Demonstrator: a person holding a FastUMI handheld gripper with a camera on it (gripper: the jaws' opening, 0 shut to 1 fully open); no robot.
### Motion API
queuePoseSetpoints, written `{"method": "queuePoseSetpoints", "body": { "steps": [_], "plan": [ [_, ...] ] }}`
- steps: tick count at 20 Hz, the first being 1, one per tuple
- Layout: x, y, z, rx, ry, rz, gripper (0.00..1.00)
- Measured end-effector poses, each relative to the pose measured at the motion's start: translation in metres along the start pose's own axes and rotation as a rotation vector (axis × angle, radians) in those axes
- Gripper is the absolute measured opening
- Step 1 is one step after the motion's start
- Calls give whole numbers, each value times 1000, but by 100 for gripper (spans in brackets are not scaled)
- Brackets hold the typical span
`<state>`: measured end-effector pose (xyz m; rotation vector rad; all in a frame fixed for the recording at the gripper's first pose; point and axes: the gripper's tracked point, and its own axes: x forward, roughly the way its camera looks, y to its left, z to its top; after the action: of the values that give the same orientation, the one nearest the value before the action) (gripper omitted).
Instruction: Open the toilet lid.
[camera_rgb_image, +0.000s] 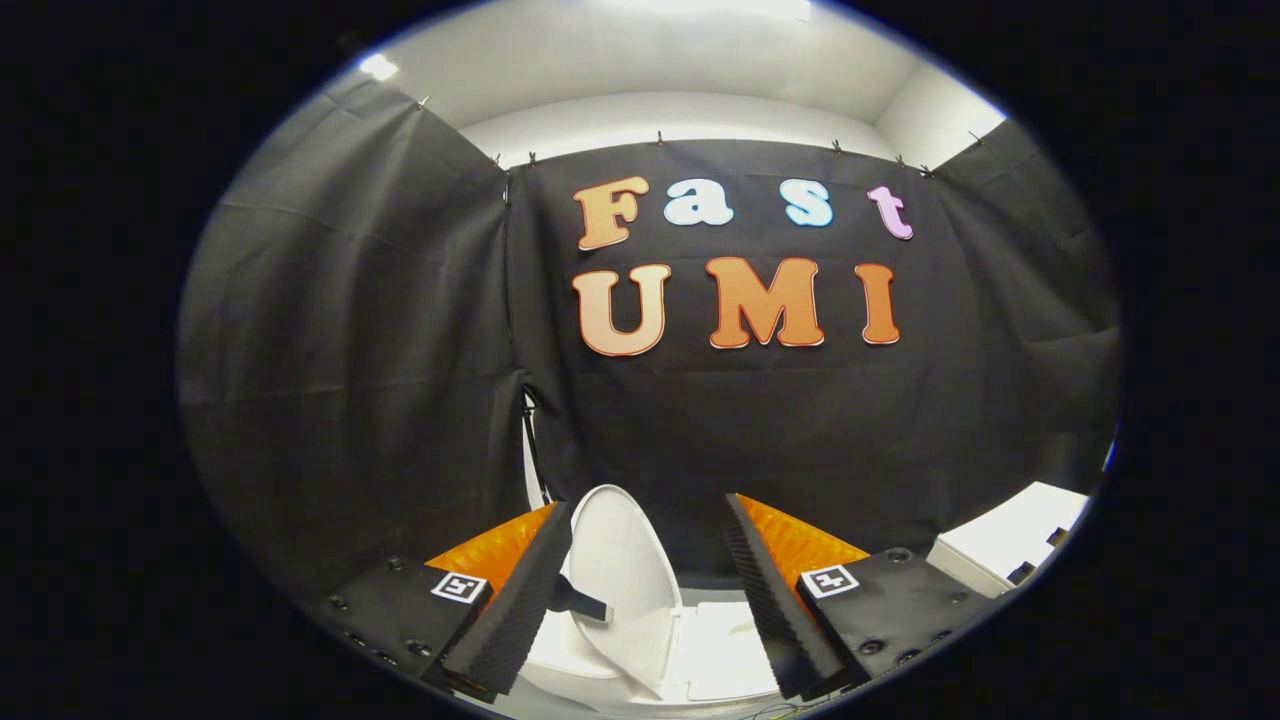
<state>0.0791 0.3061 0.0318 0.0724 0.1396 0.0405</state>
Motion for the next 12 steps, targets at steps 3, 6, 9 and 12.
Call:
{"method": "queuePoseSetpoints", "body": {
  "steps": [3,6,9,12],
  "plan": [
    [-9,-6,25,33,-29,14,98],
    [-12,-19,36,27,-33,23,98],
    [-16,-27,45,59,-43,46,98],
    [-19,-43,54,116,-59,56,98]
  ]
}}
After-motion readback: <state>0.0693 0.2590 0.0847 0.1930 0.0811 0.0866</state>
